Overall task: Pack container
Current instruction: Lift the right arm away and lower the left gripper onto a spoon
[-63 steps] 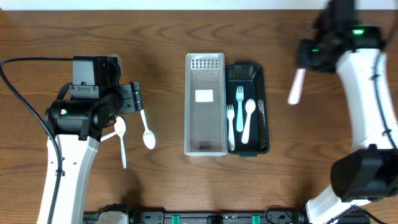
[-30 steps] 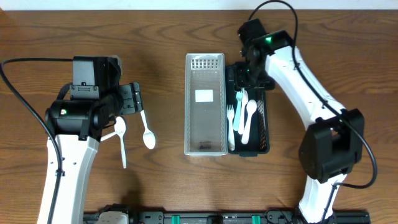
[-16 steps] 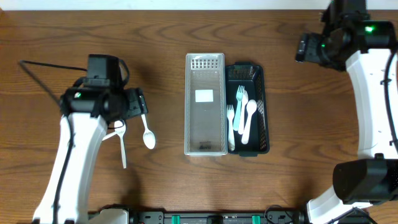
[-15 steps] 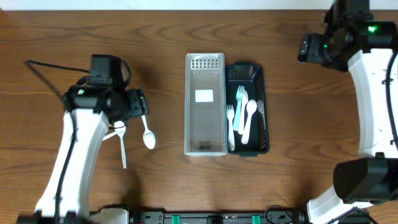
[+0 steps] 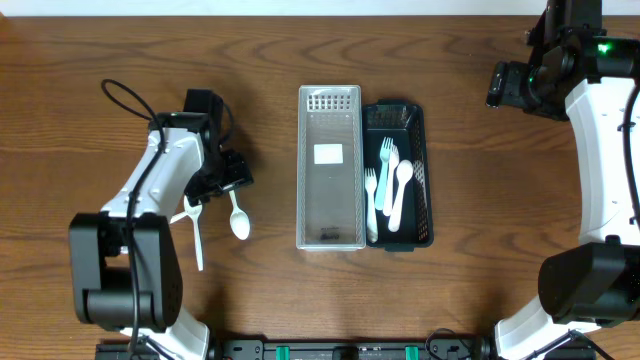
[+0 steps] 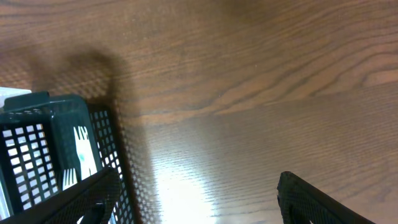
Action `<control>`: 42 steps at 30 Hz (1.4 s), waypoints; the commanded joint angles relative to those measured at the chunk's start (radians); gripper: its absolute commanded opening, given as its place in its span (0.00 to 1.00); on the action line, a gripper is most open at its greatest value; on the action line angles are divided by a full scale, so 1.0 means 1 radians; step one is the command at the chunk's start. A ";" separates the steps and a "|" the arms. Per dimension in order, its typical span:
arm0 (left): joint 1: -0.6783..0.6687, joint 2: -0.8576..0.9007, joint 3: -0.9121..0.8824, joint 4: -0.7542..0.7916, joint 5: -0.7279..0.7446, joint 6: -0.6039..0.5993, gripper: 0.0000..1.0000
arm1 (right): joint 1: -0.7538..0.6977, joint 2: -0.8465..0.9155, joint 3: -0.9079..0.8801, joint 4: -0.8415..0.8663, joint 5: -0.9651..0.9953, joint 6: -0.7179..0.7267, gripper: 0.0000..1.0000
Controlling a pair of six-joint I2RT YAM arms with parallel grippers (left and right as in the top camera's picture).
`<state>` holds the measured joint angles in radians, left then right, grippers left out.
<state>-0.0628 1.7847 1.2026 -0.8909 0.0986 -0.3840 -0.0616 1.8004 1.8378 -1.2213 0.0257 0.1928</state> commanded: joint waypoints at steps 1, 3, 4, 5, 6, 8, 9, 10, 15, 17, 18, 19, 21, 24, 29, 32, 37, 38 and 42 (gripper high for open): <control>-0.011 0.036 -0.007 0.023 -0.001 0.046 0.78 | -0.005 0.012 -0.005 0.002 -0.003 -0.016 0.84; -0.015 0.053 -0.007 0.038 -0.001 0.075 0.78 | -0.005 0.012 -0.005 0.002 0.000 -0.016 0.84; -0.016 0.058 -0.007 0.041 -0.001 0.078 0.79 | -0.005 0.012 -0.005 0.002 0.001 -0.016 0.84; -0.015 0.064 -0.007 0.044 -0.001 0.085 0.79 | -0.005 0.012 -0.006 0.002 0.000 -0.016 0.84; -0.015 0.071 -0.007 0.047 0.003 0.098 0.79 | -0.005 0.012 -0.006 0.002 0.000 -0.016 0.84; -0.015 0.085 -0.008 0.053 0.026 0.126 0.79 | -0.005 0.012 -0.005 0.002 0.001 -0.016 0.84; -0.015 0.091 -0.008 0.056 0.036 0.129 0.79 | -0.005 0.012 -0.005 0.002 0.001 -0.016 0.84; -0.015 0.098 -0.008 0.058 0.039 0.129 0.79 | -0.005 0.012 -0.006 0.002 0.001 -0.016 0.84; -0.015 0.131 -0.008 0.063 0.040 0.121 0.78 | -0.005 0.012 -0.006 0.002 0.001 -0.016 0.84; -0.015 0.144 -0.008 0.062 0.040 0.121 0.79 | -0.005 0.012 -0.005 0.002 0.001 -0.016 0.84; -0.015 0.152 -0.008 0.061 0.040 0.121 0.79 | -0.005 0.012 -0.005 0.002 0.001 -0.015 0.84; -0.015 0.159 -0.008 0.060 0.040 0.121 0.79 | -0.005 0.012 -0.005 0.001 0.001 -0.016 0.84; -0.015 0.170 -0.010 0.059 0.040 0.121 0.79 | -0.005 0.012 -0.005 0.000 0.001 -0.016 0.84; -0.015 0.174 -0.016 0.058 0.041 0.121 0.79 | -0.005 0.012 -0.005 -0.001 0.004 -0.015 0.84; -0.015 0.174 -0.016 0.032 0.040 0.121 0.78 | -0.005 0.012 -0.005 -0.001 0.012 -0.015 0.84; -0.015 0.174 -0.016 0.020 0.040 0.121 0.75 | -0.005 0.012 -0.005 0.000 0.012 -0.015 0.84; -0.015 0.174 -0.016 0.017 0.040 0.121 0.43 | -0.005 0.012 -0.005 -0.002 0.012 -0.015 0.83; -0.015 0.174 -0.016 0.017 0.040 0.121 0.34 | -0.005 0.012 -0.005 -0.002 0.012 -0.015 0.83; -0.015 0.174 -0.016 0.017 0.040 0.121 0.23 | -0.005 0.012 -0.005 -0.006 0.012 -0.015 0.83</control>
<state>-0.0761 1.9404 1.2003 -0.8677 0.1326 -0.2649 -0.0616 1.8004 1.8378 -1.2232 0.0269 0.1925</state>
